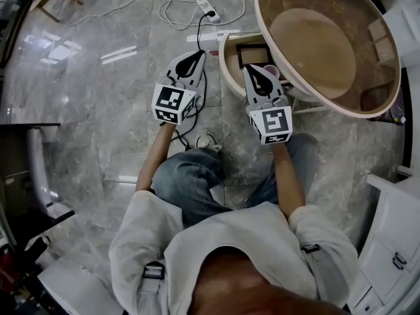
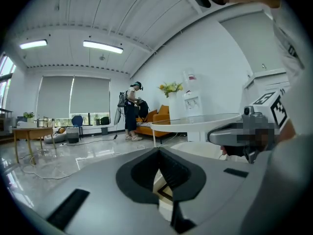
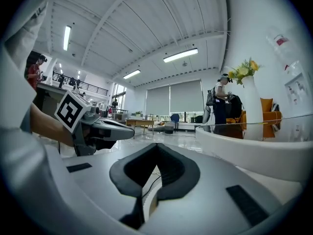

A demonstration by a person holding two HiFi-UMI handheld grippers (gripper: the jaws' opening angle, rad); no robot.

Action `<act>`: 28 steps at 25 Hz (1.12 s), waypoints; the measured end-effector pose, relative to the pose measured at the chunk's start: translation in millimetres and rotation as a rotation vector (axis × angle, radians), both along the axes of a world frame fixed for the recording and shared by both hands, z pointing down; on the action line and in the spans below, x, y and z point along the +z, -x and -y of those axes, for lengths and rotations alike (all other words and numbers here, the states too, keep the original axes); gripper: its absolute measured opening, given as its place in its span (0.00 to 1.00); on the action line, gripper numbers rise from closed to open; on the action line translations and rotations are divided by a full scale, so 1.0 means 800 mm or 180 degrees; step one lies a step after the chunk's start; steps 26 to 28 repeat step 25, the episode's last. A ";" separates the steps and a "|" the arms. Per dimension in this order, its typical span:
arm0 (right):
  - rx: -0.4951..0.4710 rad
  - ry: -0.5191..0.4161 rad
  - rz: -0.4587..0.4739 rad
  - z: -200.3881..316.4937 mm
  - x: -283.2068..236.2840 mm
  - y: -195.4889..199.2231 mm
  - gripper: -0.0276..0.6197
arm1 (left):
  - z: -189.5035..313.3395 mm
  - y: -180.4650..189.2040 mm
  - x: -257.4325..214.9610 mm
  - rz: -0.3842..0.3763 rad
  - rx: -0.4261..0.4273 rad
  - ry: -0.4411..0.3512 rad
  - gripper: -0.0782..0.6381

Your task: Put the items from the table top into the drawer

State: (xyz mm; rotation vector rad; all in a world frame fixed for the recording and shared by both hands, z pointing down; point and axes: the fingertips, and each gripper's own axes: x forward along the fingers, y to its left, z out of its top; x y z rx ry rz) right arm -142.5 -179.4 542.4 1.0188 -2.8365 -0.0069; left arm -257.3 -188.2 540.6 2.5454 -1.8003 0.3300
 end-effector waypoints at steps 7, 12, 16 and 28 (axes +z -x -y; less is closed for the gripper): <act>0.0003 0.0015 -0.0028 -0.002 0.007 -0.009 0.08 | -0.001 -0.009 0.009 -0.0037 -0.0033 0.0048 0.13; 0.0029 0.0028 -0.0031 -0.004 0.011 -0.014 0.08 | -0.003 -0.016 0.012 0.0066 0.0027 0.0059 0.13; 0.0053 0.0054 -0.0051 -0.005 0.016 -0.021 0.08 | -0.005 -0.020 0.015 0.0070 0.0047 0.0076 0.13; 0.0082 0.0076 -0.0069 -0.005 0.020 -0.025 0.08 | -0.005 -0.019 0.021 0.0085 0.0050 0.0136 0.13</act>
